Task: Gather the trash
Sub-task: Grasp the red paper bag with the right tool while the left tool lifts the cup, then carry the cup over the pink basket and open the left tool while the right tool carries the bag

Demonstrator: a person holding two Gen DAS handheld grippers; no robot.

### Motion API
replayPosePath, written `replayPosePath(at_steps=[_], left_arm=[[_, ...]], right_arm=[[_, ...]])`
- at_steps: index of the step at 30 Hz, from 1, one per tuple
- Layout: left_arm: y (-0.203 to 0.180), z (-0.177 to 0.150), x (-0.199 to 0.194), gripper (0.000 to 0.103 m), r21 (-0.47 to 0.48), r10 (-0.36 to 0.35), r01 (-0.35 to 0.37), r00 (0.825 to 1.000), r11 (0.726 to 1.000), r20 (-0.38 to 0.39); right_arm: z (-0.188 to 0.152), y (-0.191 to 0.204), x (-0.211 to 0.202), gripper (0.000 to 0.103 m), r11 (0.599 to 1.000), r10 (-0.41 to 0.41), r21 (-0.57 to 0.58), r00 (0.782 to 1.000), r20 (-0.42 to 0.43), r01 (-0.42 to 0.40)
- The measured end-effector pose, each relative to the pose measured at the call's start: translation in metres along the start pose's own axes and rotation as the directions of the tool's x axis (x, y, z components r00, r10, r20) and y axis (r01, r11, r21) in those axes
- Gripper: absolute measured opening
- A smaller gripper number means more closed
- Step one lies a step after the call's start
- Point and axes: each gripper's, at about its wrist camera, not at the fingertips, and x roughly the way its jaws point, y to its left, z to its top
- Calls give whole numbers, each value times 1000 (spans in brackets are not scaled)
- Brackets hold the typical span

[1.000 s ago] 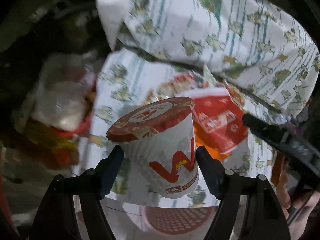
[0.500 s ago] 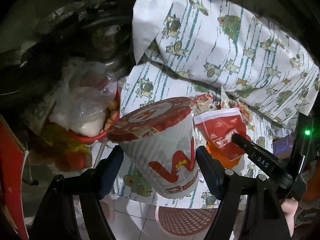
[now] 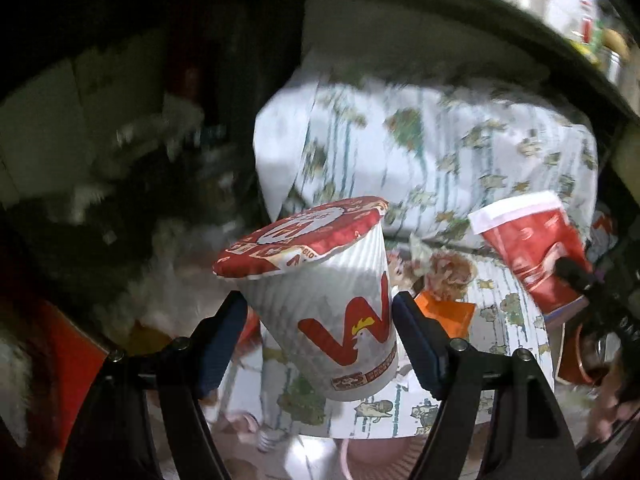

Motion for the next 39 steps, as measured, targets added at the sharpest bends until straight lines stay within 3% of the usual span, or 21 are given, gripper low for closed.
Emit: replayPosePath(at_steps=[5, 11, 16, 20, 23, 25, 27, 29, 33, 36, 39], left_arm=[[-20, 4, -56, 77, 49, -64, 61, 996, 997, 66], [-49, -9, -115, 77, 121, -162, 149, 982, 981, 102], [-67, -40, -136, 76, 136, -182, 168, 978, 976, 98], [-77, -68, -111, 76, 117, -197, 198, 980, 973, -20], [-88, -93, -77, 71, 112, -200, 217, 969, 970, -143], [-91, -109, -52, 66, 93, -197, 221, 957, 971, -213], [-91, -124, -25, 51, 60, -203, 230, 935, 971, -292], [-86, -139, -1, 51, 28, -198, 220, 921, 975, -336], [-76, -157, 23, 51, 20, -140, 160, 911, 987, -388], [-72, -160, 32, 51, 28, -92, 112, 912, 993, -399], [-68, -162, 38, 51, 31, -77, 98, 912, 995, -403]], right_arm=[[4, 22, -69, 17, 992, -35, -118, 995, 97, 46], [-10, 34, -140, 17, 996, 0, -89, 989, 151, 14], [-30, 33, -176, 17, 997, -28, -69, 981, 190, 42], [-59, 30, -174, 17, 991, -76, -103, 987, 141, 91], [-78, 21, -157, 17, 990, -102, -91, 993, 59, 107], [-92, 13, -142, 17, 991, -111, -74, 994, 14, 112], [-106, 5, -123, 17, 991, -125, -61, 991, -52, 121], [-120, 0, -108, 17, 993, -102, -65, 986, -132, 94], [-150, -5, -77, 17, 993, -75, -112, 943, -323, 40], [-177, -9, -50, 17, 994, -70, -102, 890, -450, 27], [-205, -12, -20, 17, 997, -64, -74, 819, -570, 26]])
